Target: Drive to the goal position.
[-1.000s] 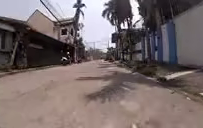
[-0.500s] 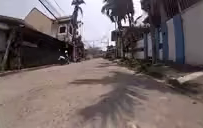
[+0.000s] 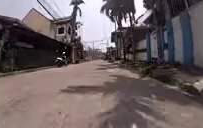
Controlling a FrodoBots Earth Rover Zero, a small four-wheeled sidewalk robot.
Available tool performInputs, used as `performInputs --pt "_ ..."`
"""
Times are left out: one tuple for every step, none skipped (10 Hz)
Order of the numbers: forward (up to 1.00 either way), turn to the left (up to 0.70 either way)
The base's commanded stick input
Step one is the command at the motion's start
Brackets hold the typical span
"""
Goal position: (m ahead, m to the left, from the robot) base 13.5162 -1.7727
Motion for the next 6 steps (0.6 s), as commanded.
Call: performInputs --pt "1.0 0.37" --pt "1.0 0.38" --pt "1.0 0.01" --pt "1.0 0.01" --pt "1.0 0.01" --pt "1.0 0.01"
